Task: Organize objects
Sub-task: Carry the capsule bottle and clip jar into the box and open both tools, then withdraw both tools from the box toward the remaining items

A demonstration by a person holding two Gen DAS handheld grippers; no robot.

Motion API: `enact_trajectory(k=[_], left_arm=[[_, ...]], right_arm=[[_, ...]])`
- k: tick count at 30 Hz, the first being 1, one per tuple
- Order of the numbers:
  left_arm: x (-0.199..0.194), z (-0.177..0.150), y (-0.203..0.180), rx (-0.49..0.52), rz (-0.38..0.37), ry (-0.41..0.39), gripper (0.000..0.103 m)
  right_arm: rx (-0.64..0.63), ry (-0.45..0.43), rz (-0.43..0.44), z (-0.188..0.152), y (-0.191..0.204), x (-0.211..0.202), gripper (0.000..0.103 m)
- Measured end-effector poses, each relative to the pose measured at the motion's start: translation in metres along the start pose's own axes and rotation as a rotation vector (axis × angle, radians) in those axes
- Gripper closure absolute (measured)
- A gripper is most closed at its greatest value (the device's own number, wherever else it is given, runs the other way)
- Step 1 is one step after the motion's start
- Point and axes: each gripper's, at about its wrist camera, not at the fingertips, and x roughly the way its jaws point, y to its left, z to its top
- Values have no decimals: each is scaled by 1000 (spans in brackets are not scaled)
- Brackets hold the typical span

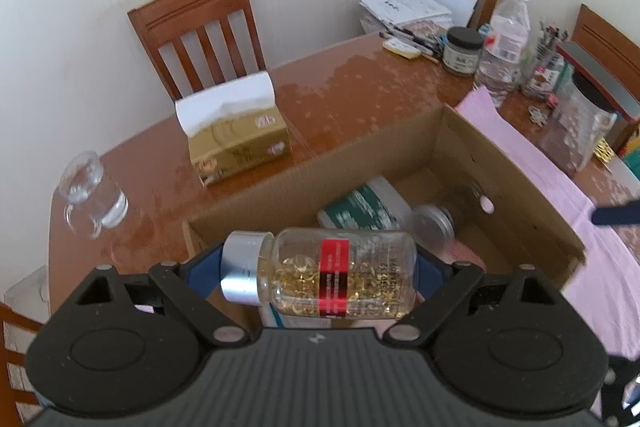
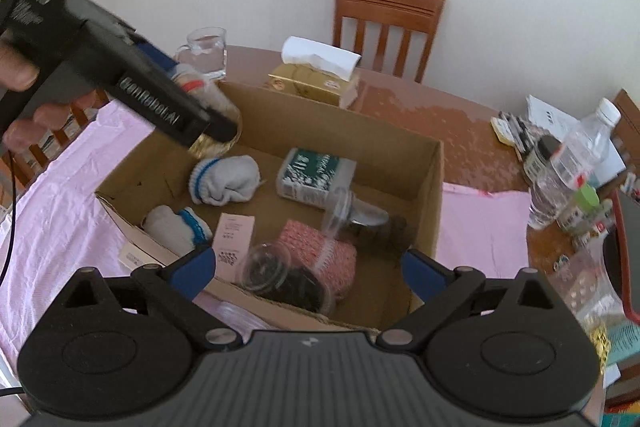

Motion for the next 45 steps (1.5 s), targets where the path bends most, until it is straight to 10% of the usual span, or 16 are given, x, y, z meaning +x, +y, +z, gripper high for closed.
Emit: enact_trajectory(k=[25, 45], left_arm=[[-16, -41, -12, -2, 1, -4, 8], [-54, -105, -76, -275, 147, 26, 4]], right_arm=[[141, 107, -112, -61, -4, 3, 0], [20, 155, 18, -126, -54, 24, 0]])
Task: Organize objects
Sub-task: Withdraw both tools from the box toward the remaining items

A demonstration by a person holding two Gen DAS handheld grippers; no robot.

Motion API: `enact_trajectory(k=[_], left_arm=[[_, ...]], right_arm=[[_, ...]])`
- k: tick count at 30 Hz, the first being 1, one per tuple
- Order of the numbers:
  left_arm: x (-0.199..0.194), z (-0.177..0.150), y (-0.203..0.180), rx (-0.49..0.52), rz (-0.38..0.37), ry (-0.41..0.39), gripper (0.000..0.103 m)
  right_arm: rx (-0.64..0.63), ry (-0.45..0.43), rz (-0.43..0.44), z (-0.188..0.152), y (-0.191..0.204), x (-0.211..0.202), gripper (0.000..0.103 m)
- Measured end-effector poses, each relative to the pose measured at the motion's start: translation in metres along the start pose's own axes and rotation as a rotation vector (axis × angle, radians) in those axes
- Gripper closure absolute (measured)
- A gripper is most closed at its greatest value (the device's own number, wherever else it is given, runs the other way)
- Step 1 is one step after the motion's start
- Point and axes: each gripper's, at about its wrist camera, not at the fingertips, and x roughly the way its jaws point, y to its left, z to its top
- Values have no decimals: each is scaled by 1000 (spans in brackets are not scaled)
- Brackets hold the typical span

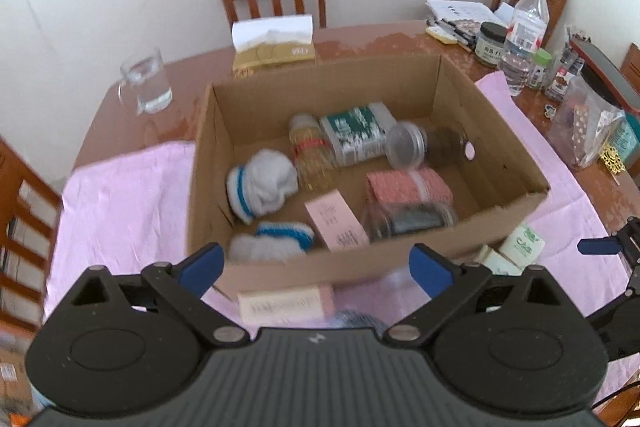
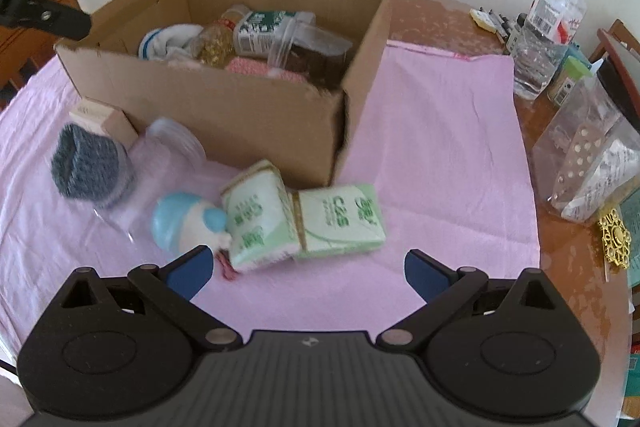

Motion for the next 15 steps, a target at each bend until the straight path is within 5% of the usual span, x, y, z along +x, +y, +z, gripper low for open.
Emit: enact_trajectory(k=[15], left_arm=[[41, -58, -29, -112, 18, 101, 3]], right_arm=[[-38, 9, -116, -30, -20, 24, 0]])
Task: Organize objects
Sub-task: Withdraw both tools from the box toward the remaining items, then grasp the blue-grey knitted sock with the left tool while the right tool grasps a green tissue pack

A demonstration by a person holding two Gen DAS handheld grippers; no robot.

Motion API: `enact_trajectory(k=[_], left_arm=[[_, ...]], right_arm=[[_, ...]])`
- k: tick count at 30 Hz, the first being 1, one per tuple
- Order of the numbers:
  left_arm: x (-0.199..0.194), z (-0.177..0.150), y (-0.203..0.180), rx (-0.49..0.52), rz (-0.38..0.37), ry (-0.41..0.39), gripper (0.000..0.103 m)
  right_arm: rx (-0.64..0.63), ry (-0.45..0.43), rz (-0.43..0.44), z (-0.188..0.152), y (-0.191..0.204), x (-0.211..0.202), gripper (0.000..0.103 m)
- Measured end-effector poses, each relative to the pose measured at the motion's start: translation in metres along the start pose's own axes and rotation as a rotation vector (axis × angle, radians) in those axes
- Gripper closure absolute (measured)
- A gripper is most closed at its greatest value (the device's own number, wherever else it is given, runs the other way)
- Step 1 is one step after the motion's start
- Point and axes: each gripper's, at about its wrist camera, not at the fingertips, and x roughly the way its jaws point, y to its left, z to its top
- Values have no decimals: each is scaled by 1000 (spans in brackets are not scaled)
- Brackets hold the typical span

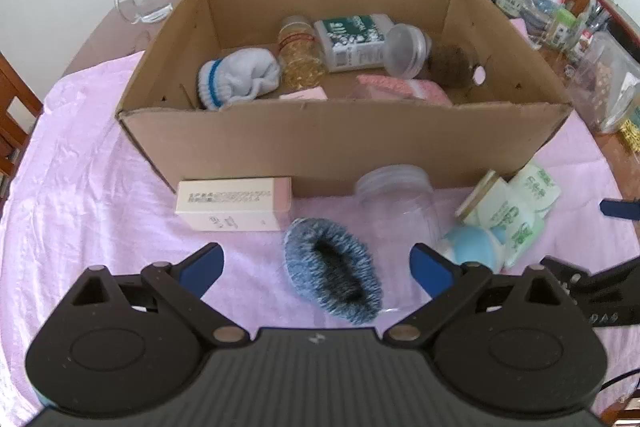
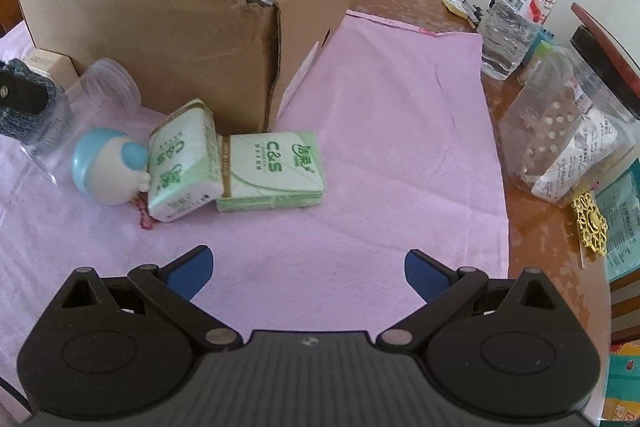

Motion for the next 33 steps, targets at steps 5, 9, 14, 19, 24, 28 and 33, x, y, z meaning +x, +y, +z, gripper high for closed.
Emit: enact_trajectory(k=[5, 9, 14, 19, 24, 28, 33], left_arm=[[-1, -5, 10, 6, 30, 15, 3], [1, -11, 21, -8, 41, 33, 3], [1, -19, 35, -47, 30, 54, 3], [-1, -26, 45, -66, 30, 66, 2], [-1, -33, 57, -77, 61, 82, 2], [3, -39, 69, -100, 109, 102, 2], [2, -41, 73, -137, 69, 98, 2]], right_arm=[[26, -15, 21, 8, -5, 9, 0], [31, -26, 56, 14, 0, 17, 0], [21, -39, 70, 18, 1, 22, 0], [27, -43, 54, 19, -7, 24, 0], [58, -34, 23, 19, -21, 26, 0], [71, -29, 7, 20, -30, 27, 0], [39, -31, 18, 22, -30, 29, 0]])
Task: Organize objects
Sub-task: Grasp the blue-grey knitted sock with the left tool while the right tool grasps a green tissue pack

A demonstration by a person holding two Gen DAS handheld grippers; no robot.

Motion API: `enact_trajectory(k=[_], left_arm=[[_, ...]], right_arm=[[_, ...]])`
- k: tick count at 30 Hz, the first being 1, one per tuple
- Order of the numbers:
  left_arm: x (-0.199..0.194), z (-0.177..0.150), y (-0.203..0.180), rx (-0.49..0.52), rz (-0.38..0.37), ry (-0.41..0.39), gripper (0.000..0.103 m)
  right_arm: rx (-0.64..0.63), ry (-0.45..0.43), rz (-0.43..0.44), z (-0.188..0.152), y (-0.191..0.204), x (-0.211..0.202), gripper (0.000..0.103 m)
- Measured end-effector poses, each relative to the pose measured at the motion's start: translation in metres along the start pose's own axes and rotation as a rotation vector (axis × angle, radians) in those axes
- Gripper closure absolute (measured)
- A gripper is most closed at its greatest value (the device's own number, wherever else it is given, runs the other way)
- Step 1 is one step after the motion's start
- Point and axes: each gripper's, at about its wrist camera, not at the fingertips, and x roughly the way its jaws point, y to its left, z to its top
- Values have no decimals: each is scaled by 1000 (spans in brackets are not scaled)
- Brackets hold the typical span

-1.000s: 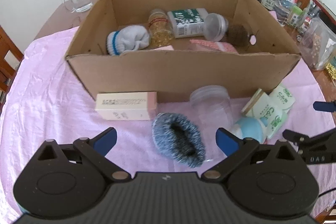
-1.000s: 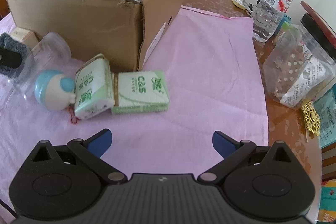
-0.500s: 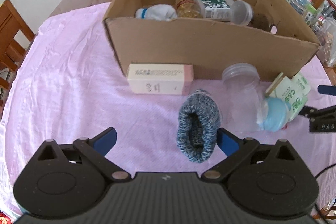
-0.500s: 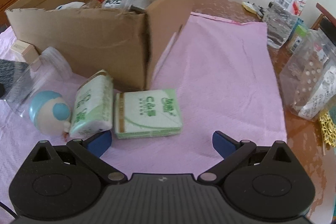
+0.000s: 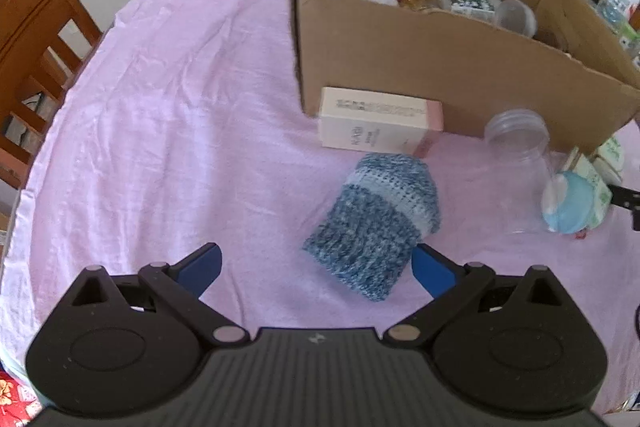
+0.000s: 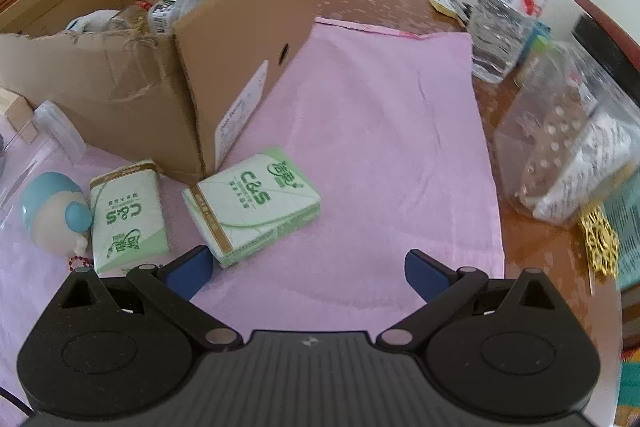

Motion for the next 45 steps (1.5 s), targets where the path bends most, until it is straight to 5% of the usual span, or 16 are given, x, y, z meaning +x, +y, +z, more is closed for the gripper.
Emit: enact_trajectory(k=[7, 17, 27, 45], left_arm=[[14, -7, -18, 74, 11, 23, 2], [16, -13, 36, -57, 180, 51, 2], [8, -20, 0, 0, -22, 38, 2], [33, 1, -19, -79, -2, -40, 4]], right_arm=[[-88, -11, 45, 13, 7, 7, 0], [-158, -10, 83, 22, 10, 10, 0], [-177, -4, 138, 26, 7, 14, 0], [-227, 0, 253, 30, 3, 19, 0]])
